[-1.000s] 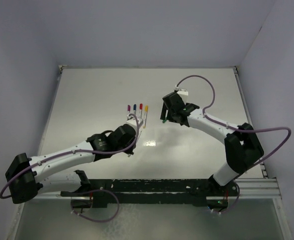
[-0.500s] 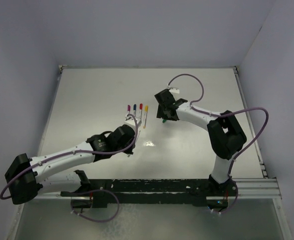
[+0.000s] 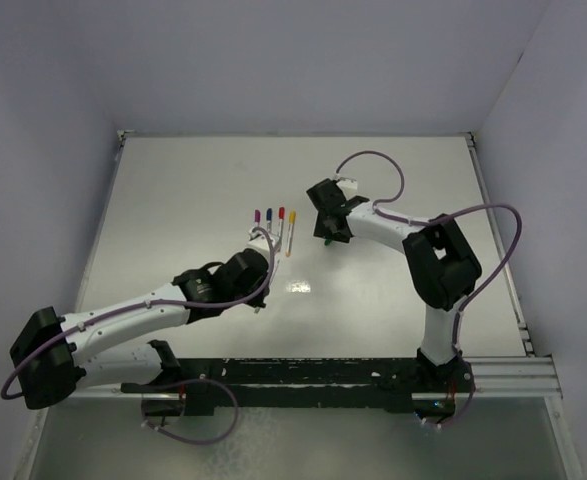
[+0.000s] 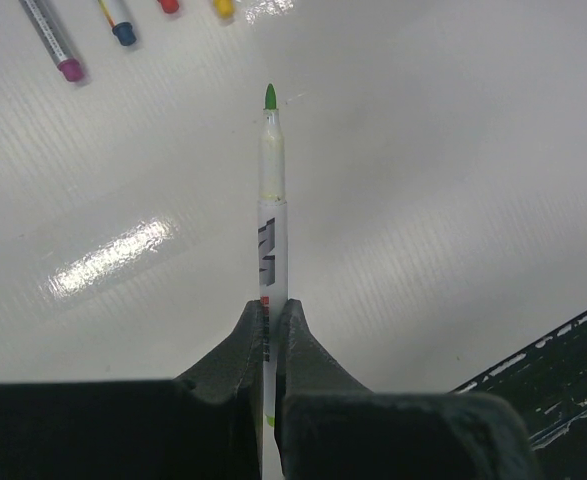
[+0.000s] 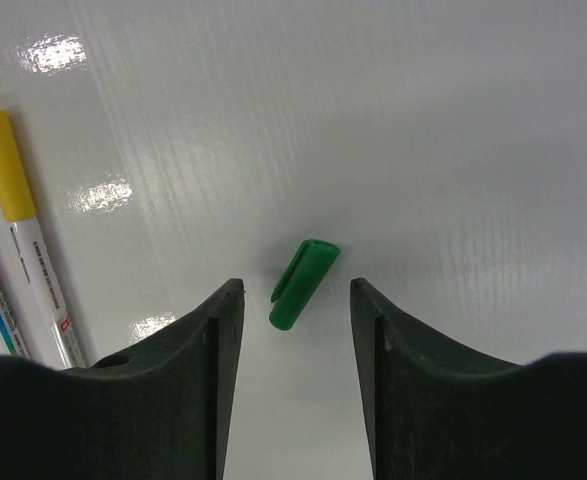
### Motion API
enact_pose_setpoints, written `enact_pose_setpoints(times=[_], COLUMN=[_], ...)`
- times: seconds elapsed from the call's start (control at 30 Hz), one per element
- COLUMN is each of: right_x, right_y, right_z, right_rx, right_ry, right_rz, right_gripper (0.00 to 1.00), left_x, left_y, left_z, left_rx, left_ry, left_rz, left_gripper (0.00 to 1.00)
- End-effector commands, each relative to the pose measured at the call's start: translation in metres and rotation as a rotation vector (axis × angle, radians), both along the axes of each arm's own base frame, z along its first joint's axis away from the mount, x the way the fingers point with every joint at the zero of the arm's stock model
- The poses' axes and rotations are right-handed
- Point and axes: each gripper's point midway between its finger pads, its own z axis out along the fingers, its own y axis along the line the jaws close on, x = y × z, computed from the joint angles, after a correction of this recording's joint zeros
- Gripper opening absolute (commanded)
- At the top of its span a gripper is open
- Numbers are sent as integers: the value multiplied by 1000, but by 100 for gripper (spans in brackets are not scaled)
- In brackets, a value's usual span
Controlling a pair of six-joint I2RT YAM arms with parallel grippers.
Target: Insert the pens into the pen caps
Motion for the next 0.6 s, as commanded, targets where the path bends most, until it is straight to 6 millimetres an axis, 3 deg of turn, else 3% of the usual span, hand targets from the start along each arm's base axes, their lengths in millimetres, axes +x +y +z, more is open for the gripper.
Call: enact_pose_setpoints(times=[0.0,0.37,0.57], right_x=[14,13,1], right_y=[5,3,0], right_z=[9,-8,-21], right_rx=[35,35,36], right_ry=[-25,19,67], right_rz=[-39,-57,-68], right_gripper=[49,45,40], left_x=[5,7,9], left_y=[-2,-1,-2], left_z=[0,-5,-5], left_rx=[-12,3,6], left_ry=[-14,-5,-7], left_rz=[10,15,17], left_gripper=[0,0,0])
